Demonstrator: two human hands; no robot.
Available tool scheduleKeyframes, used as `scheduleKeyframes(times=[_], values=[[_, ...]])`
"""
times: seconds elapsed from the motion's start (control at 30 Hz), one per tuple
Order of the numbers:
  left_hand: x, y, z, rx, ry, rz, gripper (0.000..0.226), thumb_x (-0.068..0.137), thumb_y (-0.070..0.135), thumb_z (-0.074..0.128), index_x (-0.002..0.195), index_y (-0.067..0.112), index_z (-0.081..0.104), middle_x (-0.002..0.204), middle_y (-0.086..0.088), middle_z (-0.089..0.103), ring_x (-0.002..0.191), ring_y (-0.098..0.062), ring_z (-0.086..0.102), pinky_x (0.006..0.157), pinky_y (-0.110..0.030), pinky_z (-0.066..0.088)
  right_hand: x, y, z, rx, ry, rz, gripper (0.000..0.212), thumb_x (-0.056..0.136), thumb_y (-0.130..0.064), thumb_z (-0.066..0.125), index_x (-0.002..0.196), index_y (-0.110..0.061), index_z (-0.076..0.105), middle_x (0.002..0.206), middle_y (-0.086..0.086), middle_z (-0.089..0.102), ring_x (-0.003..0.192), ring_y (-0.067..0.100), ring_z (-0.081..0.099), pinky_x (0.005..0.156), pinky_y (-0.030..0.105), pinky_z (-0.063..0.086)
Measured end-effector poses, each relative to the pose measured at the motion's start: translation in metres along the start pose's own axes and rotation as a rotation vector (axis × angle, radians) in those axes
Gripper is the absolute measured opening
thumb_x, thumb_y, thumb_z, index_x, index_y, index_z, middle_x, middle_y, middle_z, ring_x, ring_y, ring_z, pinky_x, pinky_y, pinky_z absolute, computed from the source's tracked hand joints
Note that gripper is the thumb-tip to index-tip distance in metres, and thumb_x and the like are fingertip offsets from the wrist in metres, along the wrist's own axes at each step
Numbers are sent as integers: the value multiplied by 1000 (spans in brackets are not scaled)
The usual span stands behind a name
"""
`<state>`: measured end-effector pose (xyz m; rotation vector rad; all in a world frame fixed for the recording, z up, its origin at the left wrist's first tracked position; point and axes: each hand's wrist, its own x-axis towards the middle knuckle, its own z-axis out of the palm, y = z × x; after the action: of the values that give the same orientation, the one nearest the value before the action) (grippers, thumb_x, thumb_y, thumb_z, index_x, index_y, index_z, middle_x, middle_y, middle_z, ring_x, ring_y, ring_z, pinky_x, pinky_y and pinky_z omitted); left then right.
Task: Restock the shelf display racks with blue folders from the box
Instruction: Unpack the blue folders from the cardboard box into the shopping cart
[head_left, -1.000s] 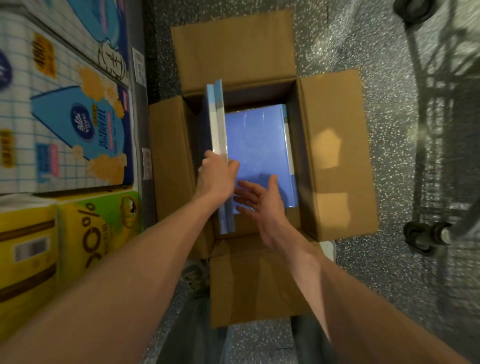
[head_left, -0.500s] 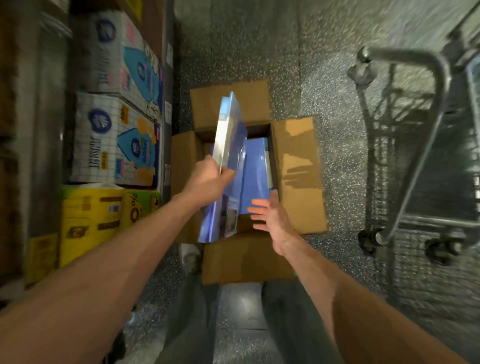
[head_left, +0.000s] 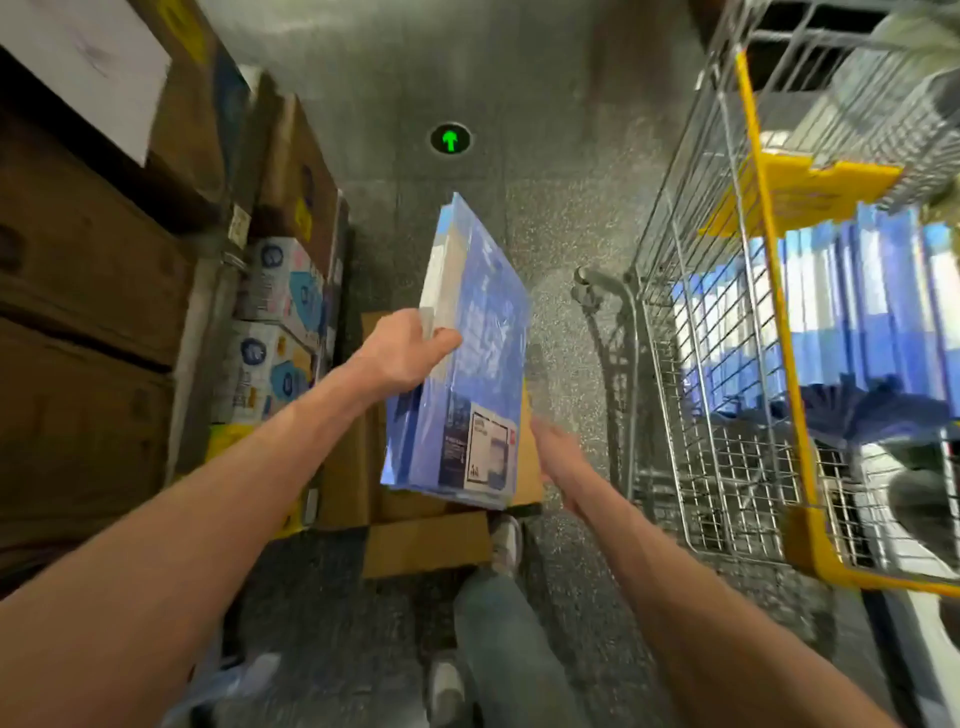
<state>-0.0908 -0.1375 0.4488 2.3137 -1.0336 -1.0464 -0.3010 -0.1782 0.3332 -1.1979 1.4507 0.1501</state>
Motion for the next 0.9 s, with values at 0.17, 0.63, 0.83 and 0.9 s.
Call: scheduleKeyframes(times=[0.17, 0.63, 0.83, 0.9], values=[[-74, 48, -21, -150, 32, 91, 45, 100, 28, 54, 61, 6, 51, 60, -7, 50, 55, -19, 51, 53, -30, 38, -76, 15, -28, 359, 18, -6, 50, 104, -46, 41, 119, -3, 63, 106, 13, 66, 75, 22, 71, 65, 33, 61], [-228, 155, 22, -426, 15, 203, 25, 93, 26, 67, 105, 5, 69, 94, -10, 66, 71, -20, 59, 61, -26, 46, -253, 94, -134, 596, 327, -232, 32, 97, -35, 62, 99, -5, 72, 95, 7, 71, 62, 11, 66, 49, 16, 46], [-237, 225, 77, -466, 5, 264, 52, 74, 41, 70, 109, 4, 64, 104, -9, 70, 85, -22, 67, 65, -29, 54, -275, 126, -213, 658, 463, -253, 27, 93, -37, 67, 96, -10, 72, 93, 8, 75, 75, 23, 73, 71, 40, 60], [-222, 248, 98, -473, 5, 280, 62, 63, 43, 63, 111, 2, 65, 106, -14, 71, 90, -26, 69, 72, -34, 56, -273, 135, -238, 659, 460, -238, 27, 94, -35, 66, 99, -9, 71, 90, 8, 73, 69, 20, 71, 67, 36, 57]])
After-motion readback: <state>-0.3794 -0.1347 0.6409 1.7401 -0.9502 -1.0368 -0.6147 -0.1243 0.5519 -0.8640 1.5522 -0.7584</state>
